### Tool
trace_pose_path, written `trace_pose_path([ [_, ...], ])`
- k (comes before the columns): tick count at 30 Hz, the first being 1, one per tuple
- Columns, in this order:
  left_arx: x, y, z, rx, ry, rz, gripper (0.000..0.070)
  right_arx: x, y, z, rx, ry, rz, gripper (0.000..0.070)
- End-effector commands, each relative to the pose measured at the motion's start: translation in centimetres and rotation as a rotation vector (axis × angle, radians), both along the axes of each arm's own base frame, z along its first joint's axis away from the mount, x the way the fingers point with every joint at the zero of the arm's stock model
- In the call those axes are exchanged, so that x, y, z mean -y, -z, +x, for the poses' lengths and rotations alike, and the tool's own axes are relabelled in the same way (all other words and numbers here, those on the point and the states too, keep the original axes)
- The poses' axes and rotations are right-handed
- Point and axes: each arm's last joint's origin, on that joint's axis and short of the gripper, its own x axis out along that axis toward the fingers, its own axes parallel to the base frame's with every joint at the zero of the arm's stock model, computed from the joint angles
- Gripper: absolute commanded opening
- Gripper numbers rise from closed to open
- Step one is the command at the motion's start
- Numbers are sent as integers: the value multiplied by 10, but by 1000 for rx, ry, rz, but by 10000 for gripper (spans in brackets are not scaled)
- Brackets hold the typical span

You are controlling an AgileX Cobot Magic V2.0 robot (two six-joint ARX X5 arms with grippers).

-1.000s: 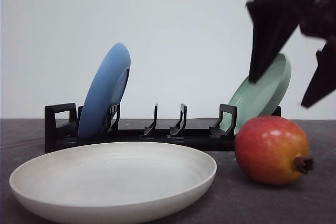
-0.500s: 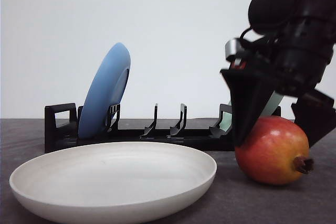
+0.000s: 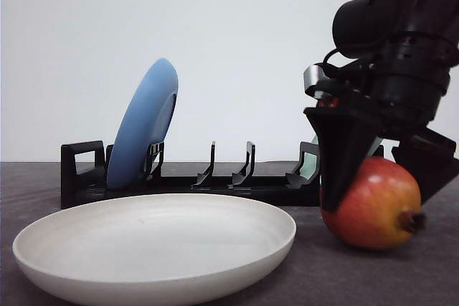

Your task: Place pomegranate in white plate

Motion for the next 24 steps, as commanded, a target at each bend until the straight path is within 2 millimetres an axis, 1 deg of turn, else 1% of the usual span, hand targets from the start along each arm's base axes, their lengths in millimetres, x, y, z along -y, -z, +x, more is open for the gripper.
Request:
trace_pose_path([
  [1, 0, -3, 0, 3, 13, -27, 592, -11, -10, 7, 25, 13, 20, 479],
  [6, 1, -5, 0, 14, 15, -46, 592, -45, -51, 9, 117, -54, 60, 479],
  [9, 1, -5, 0, 14, 15, -47, 592, -70, -72, 2, 177, -111, 108, 479],
  [12, 1, -5, 0, 9, 13, -50, 592, -95, -84, -9, 228, -161, 167, 479],
  [15, 1, -6, 0, 8, 12, -52, 592, -115, -86, -21, 260, -197, 206, 479],
  [17, 1, -5, 0, 8, 12, -52, 592, -127, -82, -30, 281, -218, 185, 479],
  [21, 1, -5, 0, 8, 12, -51, 592, -144, -71, -43, 296, -256, 124, 479],
  [24, 1, -5, 0, 8, 12, -51, 592, -153, -60, -47, 269, -282, 104, 480],
])
